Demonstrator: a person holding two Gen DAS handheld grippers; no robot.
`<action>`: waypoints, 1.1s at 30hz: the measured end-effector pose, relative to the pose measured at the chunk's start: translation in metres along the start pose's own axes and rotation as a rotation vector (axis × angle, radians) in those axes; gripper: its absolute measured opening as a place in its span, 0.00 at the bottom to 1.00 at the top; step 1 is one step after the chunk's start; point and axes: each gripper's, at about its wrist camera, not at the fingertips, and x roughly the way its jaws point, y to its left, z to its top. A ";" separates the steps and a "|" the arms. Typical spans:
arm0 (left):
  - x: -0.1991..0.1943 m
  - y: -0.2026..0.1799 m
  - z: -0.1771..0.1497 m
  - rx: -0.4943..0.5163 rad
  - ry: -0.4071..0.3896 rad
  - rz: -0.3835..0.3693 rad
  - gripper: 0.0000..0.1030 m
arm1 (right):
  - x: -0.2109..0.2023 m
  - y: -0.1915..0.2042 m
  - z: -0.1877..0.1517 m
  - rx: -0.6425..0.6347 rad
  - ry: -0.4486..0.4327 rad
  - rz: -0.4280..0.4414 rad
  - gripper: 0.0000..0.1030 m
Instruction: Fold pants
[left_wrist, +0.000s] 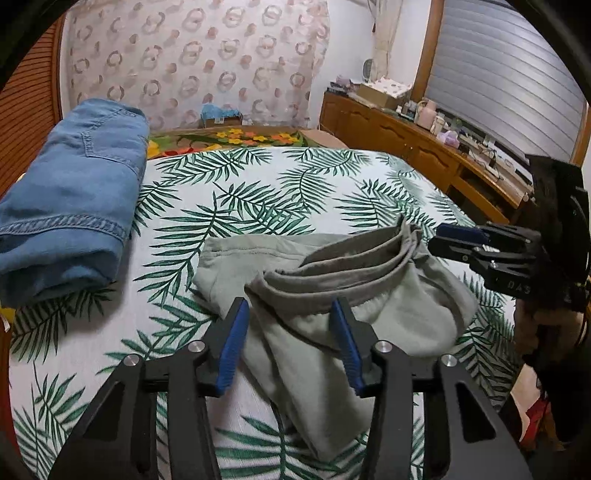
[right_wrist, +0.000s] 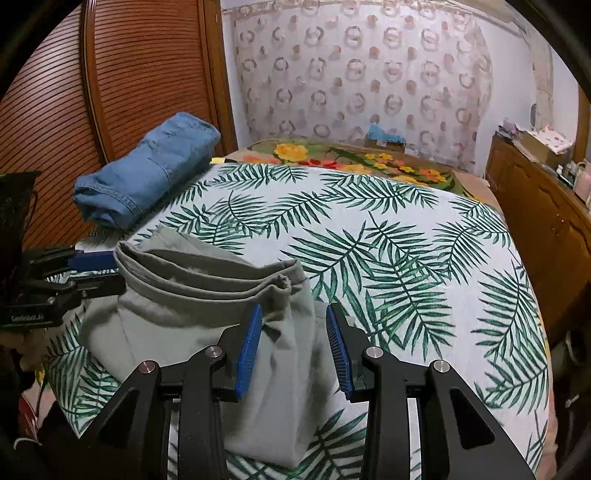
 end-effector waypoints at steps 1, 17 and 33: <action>0.003 0.000 0.001 0.002 0.004 0.003 0.46 | 0.003 -0.001 0.002 -0.006 0.007 0.003 0.36; 0.017 0.007 0.012 0.000 0.007 0.033 0.37 | 0.043 -0.009 0.035 -0.032 0.080 0.139 0.06; -0.020 -0.006 -0.011 -0.005 -0.020 0.002 0.46 | 0.046 -0.009 0.034 0.012 0.067 -0.034 0.13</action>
